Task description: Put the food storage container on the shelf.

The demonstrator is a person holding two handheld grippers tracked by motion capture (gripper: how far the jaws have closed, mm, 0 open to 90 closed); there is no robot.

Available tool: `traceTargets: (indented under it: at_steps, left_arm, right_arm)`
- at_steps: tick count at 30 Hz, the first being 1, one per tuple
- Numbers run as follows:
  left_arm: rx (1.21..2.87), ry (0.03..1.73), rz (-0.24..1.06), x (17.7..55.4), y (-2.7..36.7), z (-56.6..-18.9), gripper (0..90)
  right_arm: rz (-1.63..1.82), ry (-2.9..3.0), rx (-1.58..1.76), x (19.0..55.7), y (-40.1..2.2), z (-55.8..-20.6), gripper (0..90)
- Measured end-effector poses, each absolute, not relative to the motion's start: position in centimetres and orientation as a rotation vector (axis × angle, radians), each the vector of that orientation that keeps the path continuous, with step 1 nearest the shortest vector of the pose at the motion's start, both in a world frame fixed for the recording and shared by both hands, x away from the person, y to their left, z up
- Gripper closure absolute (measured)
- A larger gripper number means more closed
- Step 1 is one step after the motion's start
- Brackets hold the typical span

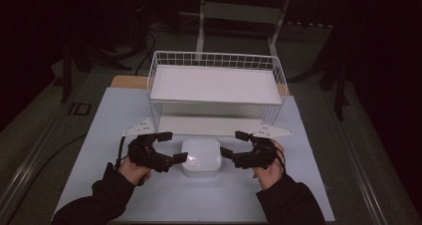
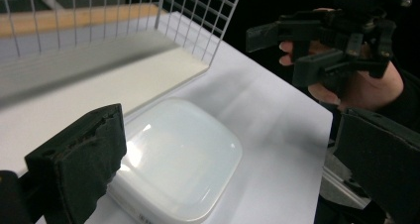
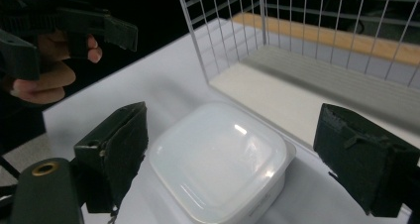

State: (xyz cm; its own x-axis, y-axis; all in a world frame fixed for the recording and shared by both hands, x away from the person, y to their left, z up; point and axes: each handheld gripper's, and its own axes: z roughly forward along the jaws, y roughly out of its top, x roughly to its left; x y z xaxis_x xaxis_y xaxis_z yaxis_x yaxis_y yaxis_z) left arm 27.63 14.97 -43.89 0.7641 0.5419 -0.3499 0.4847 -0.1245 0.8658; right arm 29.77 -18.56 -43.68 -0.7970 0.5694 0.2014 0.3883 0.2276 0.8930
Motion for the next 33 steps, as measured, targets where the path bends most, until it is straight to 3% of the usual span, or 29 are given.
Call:
traceTargets:
  at_steps: [8,19,22,26,33]
  left_arm:
    - [1.777,0.985,-0.061,29.9,14.4,-46.9,0.0]
    - [1.689,1.204,-0.316,31.8,15.0,-49.8,0.2]
    - [1.679,1.284,-0.349,32.1,15.2,-50.7,14.0]
    - [1.657,1.323,-0.413,32.3,15.3,-51.6,20.4]
    - [1.632,1.361,-0.488,32.4,15.4,-52.2,39.8]
  right_arm:
    - [1.491,2.427,1.254,31.4,-17.3,-46.4,11.2]
    - [1.442,2.495,1.649,33.9,-17.5,-48.8,21.3]
    - [1.455,2.493,1.753,34.5,-17.8,-49.7,25.5]
    - [1.455,2.5,1.819,34.7,-17.9,-50.1,34.3]
    - [1.464,2.52,1.929,35.0,-17.8,-50.6,47.4]
